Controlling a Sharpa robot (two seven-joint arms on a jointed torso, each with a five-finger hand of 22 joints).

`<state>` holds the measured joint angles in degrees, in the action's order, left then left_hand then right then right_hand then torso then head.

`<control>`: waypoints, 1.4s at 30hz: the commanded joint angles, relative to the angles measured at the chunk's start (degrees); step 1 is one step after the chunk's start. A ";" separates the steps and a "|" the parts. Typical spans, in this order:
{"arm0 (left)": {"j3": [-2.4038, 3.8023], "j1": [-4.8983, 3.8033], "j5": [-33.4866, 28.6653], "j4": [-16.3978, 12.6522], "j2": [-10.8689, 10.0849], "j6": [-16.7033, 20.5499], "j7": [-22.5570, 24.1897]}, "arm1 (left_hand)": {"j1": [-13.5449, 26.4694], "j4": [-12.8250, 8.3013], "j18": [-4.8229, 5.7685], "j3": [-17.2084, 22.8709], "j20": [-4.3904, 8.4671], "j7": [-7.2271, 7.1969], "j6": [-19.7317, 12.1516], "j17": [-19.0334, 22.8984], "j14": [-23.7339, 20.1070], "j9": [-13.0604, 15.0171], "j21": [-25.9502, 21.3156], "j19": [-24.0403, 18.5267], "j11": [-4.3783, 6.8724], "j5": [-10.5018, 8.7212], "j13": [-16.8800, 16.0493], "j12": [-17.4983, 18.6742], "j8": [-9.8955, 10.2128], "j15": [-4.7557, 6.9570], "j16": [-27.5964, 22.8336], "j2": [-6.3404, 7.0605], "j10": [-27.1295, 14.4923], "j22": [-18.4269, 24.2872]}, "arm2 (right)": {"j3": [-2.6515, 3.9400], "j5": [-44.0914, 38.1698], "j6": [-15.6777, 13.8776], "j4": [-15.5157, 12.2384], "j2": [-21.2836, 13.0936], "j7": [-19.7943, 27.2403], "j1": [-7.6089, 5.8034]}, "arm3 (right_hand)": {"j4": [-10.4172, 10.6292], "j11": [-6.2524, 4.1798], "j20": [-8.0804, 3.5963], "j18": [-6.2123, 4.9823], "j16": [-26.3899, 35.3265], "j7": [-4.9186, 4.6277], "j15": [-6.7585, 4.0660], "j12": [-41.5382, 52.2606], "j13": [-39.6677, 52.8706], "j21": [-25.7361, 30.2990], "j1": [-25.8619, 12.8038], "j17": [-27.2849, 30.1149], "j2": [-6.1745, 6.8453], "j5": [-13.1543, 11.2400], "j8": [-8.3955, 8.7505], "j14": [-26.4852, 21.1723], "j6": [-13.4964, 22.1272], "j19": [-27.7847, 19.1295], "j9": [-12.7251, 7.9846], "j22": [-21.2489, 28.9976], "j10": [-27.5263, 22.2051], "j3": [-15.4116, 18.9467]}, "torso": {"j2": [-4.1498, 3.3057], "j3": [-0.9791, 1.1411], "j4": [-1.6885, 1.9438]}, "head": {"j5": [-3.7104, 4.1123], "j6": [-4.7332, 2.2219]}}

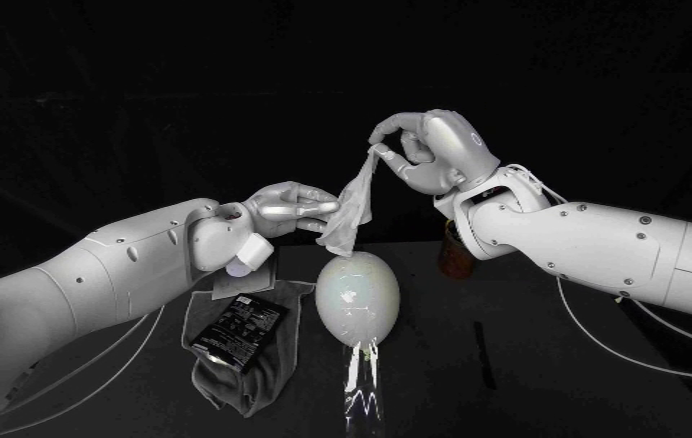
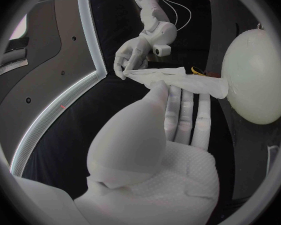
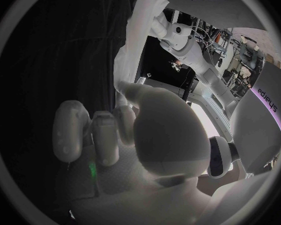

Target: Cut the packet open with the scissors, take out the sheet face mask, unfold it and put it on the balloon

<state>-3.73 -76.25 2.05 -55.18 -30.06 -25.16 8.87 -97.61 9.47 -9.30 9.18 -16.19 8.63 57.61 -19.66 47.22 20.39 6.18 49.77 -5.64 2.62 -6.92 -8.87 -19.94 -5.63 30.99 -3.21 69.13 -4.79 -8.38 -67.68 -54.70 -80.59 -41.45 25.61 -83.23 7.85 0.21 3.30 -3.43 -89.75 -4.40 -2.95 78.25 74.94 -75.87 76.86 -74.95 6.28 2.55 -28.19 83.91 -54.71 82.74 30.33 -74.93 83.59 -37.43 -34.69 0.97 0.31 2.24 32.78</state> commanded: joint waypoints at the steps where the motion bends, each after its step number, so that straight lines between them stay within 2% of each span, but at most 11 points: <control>1: 0.08 -0.12 -0.09 -0.34 -0.20 4.05 3.07 | 0.67 -0.19 -0.93 1.76 0.02 -0.06 -0.50 0.25 0.36 3.18 0.31 0.30 -0.19 0.18 -0.16 -0.31 -0.75 -0.13 -0.55 1.18 -0.21 -0.11 | -0.03 -0.09 -0.29 -0.14 -0.25 -0.47 0.19 | -0.05 0.10 -0.02 0.49 -0.25 -0.17 0.07 0.19 5.39 -0.28 0.63 -15.05 -0.17 0.23 -0.56 6.09 -0.41 0.36 -0.01 -11.16 0.43 0.30 | 0.02 0.01 -0.01 | 0.00 -0.05; 4: 0.09 -0.36 0.31 -0.66 -0.62 6.17 3.76 | 2.00 -0.70 -0.89 5.48 0.08 -0.04 -0.75 0.55 0.34 4.10 0.48 0.30 -0.25 0.27 -0.50 -0.51 -1.17 -0.16 -0.70 2.81 -0.40 -0.25 | -0.06 -0.09 -0.19 -0.16 -0.69 -0.60 0.48 | -0.05 0.10 -0.02 0.49 -0.25 -0.17 0.07 0.19 5.39 -0.28 0.63 -15.05 -0.17 0.23 -0.56 6.09 -0.41 0.36 -0.01 -11.16 0.43 0.30 | -0.01 0.02 0.02 | -0.02 -0.06; 7: 0.10 -0.71 0.82 -0.97 -0.99 8.21 4.36 | 3.29 -1.12 -0.86 8.22 0.09 0.02 -0.82 0.70 0.15 4.65 0.64 0.32 -0.30 0.22 -0.74 -0.67 -1.39 -0.24 -0.77 3.85 -0.50 -0.37 | -0.07 -0.08 -0.15 -0.18 -1.06 -0.71 0.67 | -0.05 0.10 -0.02 0.49 -0.25 -0.17 0.07 0.19 5.39 -0.28 0.63 -15.05 -0.17 0.23 -0.56 6.09 -0.41 0.36 -0.01 -11.16 0.43 0.30 | 0.01 0.03 -0.01 | -0.04 -0.08; 11: 0.11 -1.53 2.75 -1.42 -1.41 11.38 5.39 | 5.00 -2.01 -0.84 11.28 0.13 0.07 -0.76 0.74 -0.40 5.14 0.88 0.35 -0.32 0.29 -1.01 -0.90 -1.58 -0.39 -0.62 5.32 -0.56 -0.55 | -0.09 0.10 -0.07 -0.20 -1.54 -0.93 0.86 | -0.05 0.10 -0.02 0.49 -0.25 -0.17 0.07 0.19 5.39 -0.28 0.63 -15.05 -0.17 0.23 -0.56 6.09 -0.41 0.36 -0.01 -11.16 0.43 0.30 | 0.02 0.02 -0.03 | -0.03 -0.11; 16: 0.15 -2.67 8.18 -2.48 -1.77 15.04 6.59 | 6.58 -3.16 -0.85 13.94 0.20 0.04 -0.49 0.65 -0.63 5.45 1.19 0.43 -0.32 0.20 -1.30 -1.19 -1.71 -0.38 -0.17 6.31 -0.56 -0.77 | -0.10 0.29 0.11 -0.25 -1.93 -1.22 1.05 | -0.04 0.10 -0.02 0.51 -0.25 -0.17 0.07 0.19 5.42 -0.34 0.70 -15.05 -0.18 0.23 -0.54 6.09 -0.42 0.39 -0.06 -11.18 0.44 0.35 | 0.09 0.05 0.03 | -0.12 -0.20; 23: 0.17 -3.53 16.59 -3.59 -1.58 19.57 7.18 | 8.59 -5.18 -0.90 16.92 0.51 0.09 -0.11 0.50 -0.80 5.64 2.03 0.96 -0.31 0.15 -1.72 -1.61 -1.67 -0.33 0.52 7.19 -0.62 -1.33 | -0.12 0.35 0.84 -0.11 -2.10 -1.86 1.26 | -0.04 0.10 -0.02 0.52 -0.25 -0.17 0.07 0.23 5.45 -0.39 0.74 -15.05 -0.19 0.23 -0.53 6.09 -0.43 0.41 -0.07 -11.19 0.45 0.37 | 0.00 0.00 -0.01 | -0.16 -0.52; 29: 0.17 -4.19 20.33 -3.60 -1.42 21.82 6.91 | 9.76 -6.32 -0.86 18.16 0.67 0.04 0.18 0.42 -0.76 5.73 2.43 1.01 -0.23 0.14 -1.98 -1.92 -1.67 -0.25 0.97 7.55 -0.52 -1.63 | -0.14 0.12 1.55 0.17 -2.08 -2.66 1.35 | -0.04 0.10 -0.02 0.48 -0.25 -0.17 0.07 0.22 5.46 -0.22 0.76 -15.05 -0.20 0.23 -0.52 6.09 -0.43 0.33 -0.08 -11.14 0.45 0.38 | -0.08 0.02 0.01 | -0.10 -0.76; 35: 0.20 -4.75 22.40 -3.94 -1.64 23.02 6.53 | 10.51 -6.96 -0.88 18.80 0.81 0.03 0.34 0.36 -0.69 5.77 2.75 1.12 -0.19 0.14 -2.13 -2.11 -1.64 -0.20 1.27 7.64 -0.45 -1.86 | -0.16 -0.36 2.46 0.41 -2.09 -3.62 1.53 | -0.04 0.10 -0.02 0.48 -0.25 -0.17 0.07 0.22 5.46 -0.22 0.76 -15.05 -0.20 0.23 -0.52 6.09 -0.43 0.33 -0.08 -11.14 0.45 0.38 | -0.01 0.03 0.02 | -0.17 -0.59; 42: 0.29 -5.53 23.28 -4.32 -1.88 24.12 6.26 | 10.90 -7.45 -0.88 19.25 0.92 0.02 0.43 0.34 -0.70 5.78 2.99 1.20 -0.17 0.14 -2.22 -2.21 -1.61 -0.18 1.43 7.64 -0.44 -2.03 | -0.24 -2.60 5.98 0.82 -2.10 -6.32 1.76 | -0.05 0.10 -0.02 0.44 -0.25 -0.17 0.07 0.15 5.40 0.00 0.80 -15.05 -0.21 0.23 -0.51 6.09 -0.42 0.22 -0.10 -11.08 0.42 0.38 | 0.03 -0.01 0.00 | -0.25 -0.53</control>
<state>-3.54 -81.55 23.46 -59.28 -31.97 -2.88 14.56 -87.20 1.98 -9.22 28.16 -15.26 8.64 57.64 -19.26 46.89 21.92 8.84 50.69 -5.88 2.57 -9.09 -10.81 -21.41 -5.96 32.10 4.32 68.90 -6.78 -8.63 -68.14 -51.92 -79.82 -43.55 21.60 -81.53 7.77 0.21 3.30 -3.43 -89.78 -4.53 -2.95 78.25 74.95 -75.86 77.15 -74.95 6.13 2.63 -28.19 83.91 -54.85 82.74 30.14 -74.94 83.59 -37.36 -34.69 0.98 0.32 2.01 32.24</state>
